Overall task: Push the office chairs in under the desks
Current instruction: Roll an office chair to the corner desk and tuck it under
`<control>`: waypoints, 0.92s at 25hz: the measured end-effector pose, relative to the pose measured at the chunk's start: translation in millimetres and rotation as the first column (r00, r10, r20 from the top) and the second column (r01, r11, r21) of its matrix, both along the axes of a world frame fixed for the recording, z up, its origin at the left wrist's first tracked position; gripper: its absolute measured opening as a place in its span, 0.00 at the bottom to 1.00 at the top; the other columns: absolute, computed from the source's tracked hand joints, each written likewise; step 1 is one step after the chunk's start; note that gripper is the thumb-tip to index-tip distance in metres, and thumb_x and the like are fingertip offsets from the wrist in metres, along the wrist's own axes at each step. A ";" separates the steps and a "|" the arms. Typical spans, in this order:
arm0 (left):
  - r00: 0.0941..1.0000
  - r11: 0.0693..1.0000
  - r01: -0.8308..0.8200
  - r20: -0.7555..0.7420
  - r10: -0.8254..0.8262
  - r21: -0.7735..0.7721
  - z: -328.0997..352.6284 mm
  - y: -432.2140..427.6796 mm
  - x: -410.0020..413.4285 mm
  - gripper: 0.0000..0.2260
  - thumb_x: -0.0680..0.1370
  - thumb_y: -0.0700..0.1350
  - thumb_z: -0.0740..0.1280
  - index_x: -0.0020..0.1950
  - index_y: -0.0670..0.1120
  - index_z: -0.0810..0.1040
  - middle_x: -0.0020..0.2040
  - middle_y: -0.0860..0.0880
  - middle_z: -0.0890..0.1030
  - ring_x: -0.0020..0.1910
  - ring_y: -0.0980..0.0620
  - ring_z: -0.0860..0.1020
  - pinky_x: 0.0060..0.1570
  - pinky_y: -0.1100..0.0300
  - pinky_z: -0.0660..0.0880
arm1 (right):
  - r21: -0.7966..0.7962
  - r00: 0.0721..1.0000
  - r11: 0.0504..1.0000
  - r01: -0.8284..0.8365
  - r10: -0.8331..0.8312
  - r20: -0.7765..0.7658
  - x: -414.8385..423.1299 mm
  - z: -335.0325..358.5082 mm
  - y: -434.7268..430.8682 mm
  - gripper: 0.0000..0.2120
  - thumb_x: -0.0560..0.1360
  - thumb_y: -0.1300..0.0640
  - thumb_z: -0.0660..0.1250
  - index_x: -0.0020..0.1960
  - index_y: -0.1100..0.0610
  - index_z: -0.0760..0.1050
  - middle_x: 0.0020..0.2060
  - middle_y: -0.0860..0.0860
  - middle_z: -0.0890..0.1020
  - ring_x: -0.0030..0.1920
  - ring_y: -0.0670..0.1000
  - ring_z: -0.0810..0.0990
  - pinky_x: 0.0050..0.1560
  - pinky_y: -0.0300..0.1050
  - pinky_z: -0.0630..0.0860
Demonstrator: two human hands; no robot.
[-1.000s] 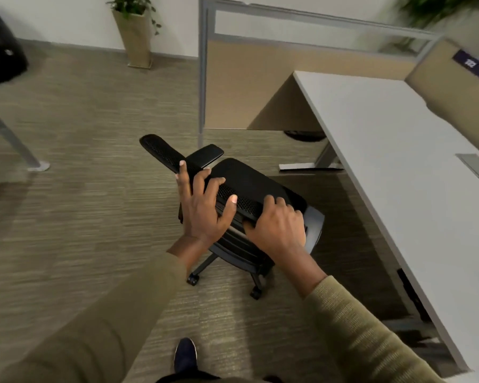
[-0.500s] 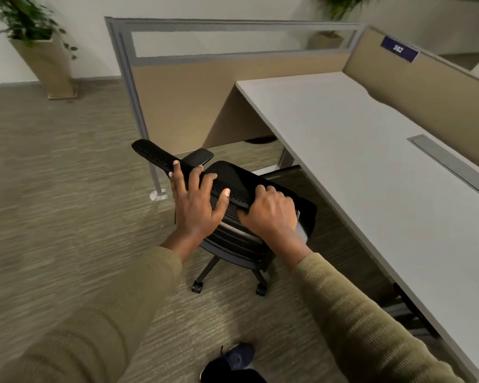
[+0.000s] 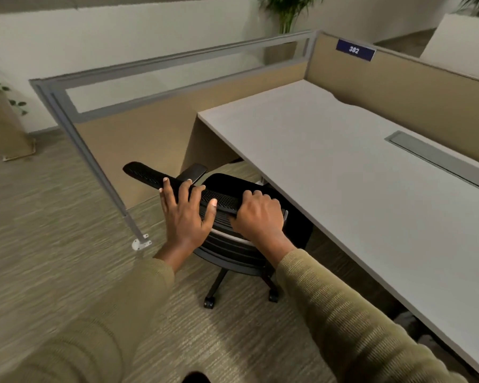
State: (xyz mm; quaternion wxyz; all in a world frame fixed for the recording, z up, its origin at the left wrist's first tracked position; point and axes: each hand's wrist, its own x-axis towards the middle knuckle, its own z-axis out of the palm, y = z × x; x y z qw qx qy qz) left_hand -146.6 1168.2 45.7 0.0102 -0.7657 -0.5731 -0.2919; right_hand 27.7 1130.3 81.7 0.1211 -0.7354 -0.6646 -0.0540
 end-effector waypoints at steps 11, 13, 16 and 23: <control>0.976 0.980 0.197 -0.084 -0.198 -0.028 0.4 147.1 15.3 0.29 0.83 0.65 0.47 0.71 0.49 0.73 0.73 0.42 0.71 0.78 0.30 0.57 0.75 0.30 0.54 | -0.018 0.983 0.984 0.179 -0.178 0.038 17.7 6.7 115.8 0.20 0.76 0.39 0.66 0.50 0.56 0.74 0.38 0.52 0.73 0.38 0.56 0.76 0.37 0.48 0.63; 0.972 0.976 0.219 -0.086 -0.219 -0.010 -0.2 170.7 16.5 0.29 0.83 0.65 0.47 0.70 0.48 0.73 0.72 0.42 0.71 0.77 0.30 0.58 0.74 0.31 0.54 | 0.005 0.978 0.978 0.207 -0.207 0.036 16.0 5.6 134.0 0.19 0.75 0.39 0.67 0.48 0.56 0.75 0.37 0.51 0.70 0.34 0.54 0.70 0.35 0.47 0.62; 0.967 0.967 0.252 -0.057 -0.250 0.023 -4.3 195.6 8.2 0.29 0.82 0.66 0.46 0.68 0.48 0.73 0.70 0.42 0.71 0.77 0.32 0.59 0.74 0.31 0.54 | 0.084 0.973 0.973 0.216 -0.221 0.069 5.3 3.7 149.3 0.19 0.73 0.40 0.70 0.46 0.56 0.76 0.35 0.52 0.75 0.30 0.52 0.66 0.33 0.46 0.61; 0.955 0.954 0.297 -0.006 -0.297 0.034 -11.8 202.5 -16.0 0.28 0.82 0.64 0.48 0.68 0.48 0.73 0.72 0.42 0.71 0.79 0.35 0.57 0.76 0.35 0.49 | 0.156 0.964 0.958 0.242 -0.255 0.072 -33.0 -6.0 137.4 0.19 0.70 0.41 0.73 0.47 0.56 0.76 0.39 0.54 0.80 0.34 0.55 0.76 0.34 0.45 0.63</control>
